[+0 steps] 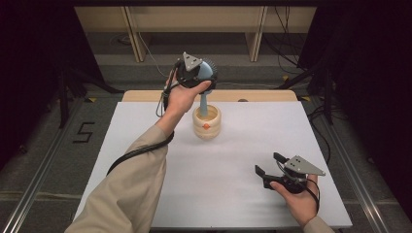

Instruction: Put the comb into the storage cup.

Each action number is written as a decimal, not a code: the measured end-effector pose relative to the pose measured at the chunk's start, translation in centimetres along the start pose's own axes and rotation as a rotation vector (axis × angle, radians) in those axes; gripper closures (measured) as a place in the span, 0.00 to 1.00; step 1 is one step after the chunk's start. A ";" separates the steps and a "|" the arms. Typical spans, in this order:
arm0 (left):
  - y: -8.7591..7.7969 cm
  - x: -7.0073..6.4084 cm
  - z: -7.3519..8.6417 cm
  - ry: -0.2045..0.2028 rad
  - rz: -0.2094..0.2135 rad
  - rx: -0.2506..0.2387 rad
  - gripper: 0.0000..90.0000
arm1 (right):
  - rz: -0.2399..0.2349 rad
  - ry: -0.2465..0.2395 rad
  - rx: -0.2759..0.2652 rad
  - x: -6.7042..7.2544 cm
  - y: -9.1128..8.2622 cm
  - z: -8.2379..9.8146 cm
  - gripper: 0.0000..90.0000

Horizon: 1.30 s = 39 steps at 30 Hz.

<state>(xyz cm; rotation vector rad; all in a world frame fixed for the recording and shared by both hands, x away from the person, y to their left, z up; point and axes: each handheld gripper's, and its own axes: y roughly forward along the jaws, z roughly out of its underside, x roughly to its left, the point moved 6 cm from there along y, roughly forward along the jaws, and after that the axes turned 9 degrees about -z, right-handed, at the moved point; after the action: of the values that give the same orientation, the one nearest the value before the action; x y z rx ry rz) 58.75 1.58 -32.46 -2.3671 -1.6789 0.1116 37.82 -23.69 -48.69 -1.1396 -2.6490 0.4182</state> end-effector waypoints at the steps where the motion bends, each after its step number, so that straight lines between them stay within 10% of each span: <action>1: 0.1 0.0 0.1 0.000 0.001 0.002 0.22 | 0.000 -0.001 0.000 0.0 0.0 0.0 0.18; 39: 2.2 -0.9 3.3 0.032 0.011 0.085 0.22 | -0.003 0.000 0.007 0.0 0.0 0.1 0.18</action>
<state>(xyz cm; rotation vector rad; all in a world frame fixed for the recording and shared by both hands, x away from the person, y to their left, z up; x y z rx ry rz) 59.78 0.55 -36.27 -2.3044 -1.6145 0.1431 37.83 -23.69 -48.79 -1.1330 -2.6470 0.4257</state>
